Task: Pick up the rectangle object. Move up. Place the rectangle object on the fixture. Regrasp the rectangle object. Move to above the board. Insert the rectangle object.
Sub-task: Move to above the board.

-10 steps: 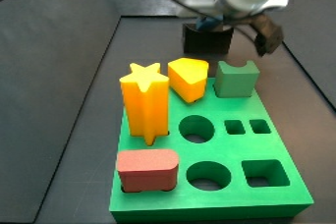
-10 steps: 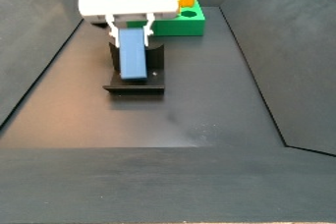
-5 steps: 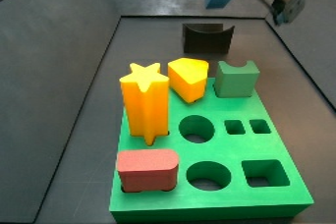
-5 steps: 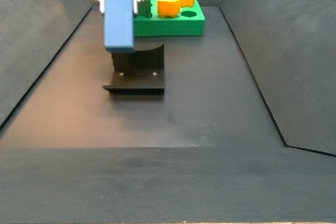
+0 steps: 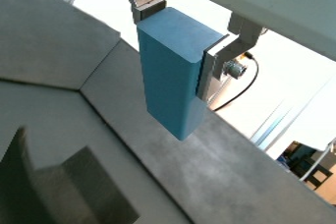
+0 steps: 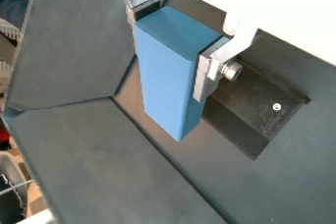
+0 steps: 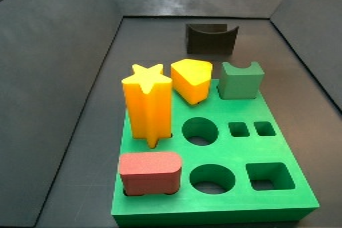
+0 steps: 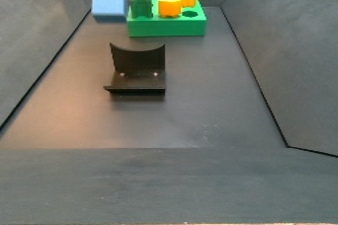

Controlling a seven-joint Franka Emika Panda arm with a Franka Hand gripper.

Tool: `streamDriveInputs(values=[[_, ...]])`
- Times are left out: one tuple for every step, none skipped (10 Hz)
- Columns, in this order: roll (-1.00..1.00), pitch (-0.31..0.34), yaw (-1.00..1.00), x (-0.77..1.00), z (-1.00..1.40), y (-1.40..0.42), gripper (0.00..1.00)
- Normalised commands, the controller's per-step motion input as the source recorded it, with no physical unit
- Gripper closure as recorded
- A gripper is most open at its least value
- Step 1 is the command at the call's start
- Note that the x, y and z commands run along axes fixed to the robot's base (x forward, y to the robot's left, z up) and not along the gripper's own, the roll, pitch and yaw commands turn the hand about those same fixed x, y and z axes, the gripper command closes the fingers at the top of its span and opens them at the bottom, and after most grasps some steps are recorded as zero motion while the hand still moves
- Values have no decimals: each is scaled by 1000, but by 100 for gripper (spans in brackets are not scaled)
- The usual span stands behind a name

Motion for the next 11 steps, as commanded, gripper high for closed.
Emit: streamDriveInputs(values=[[-37,181,55,61,1000,-6,100],[-32,184,77,65,1000,-11,100],[-29,182,97,66,1000,-16,100],[-26,165,121,66,1000,-21,100],[-27,149,135,68,1000,-27,100],[-29,133,139,61,866,-28,100],[-30,108,140,40,643,-24,100],[-34,92,136,31,475,-23,100],[-43,77,125,26,256,-22,100],[-1000,23,-77,-716,63,-1000,100],[-1000,1,-83,-733,65,-1000,100]])
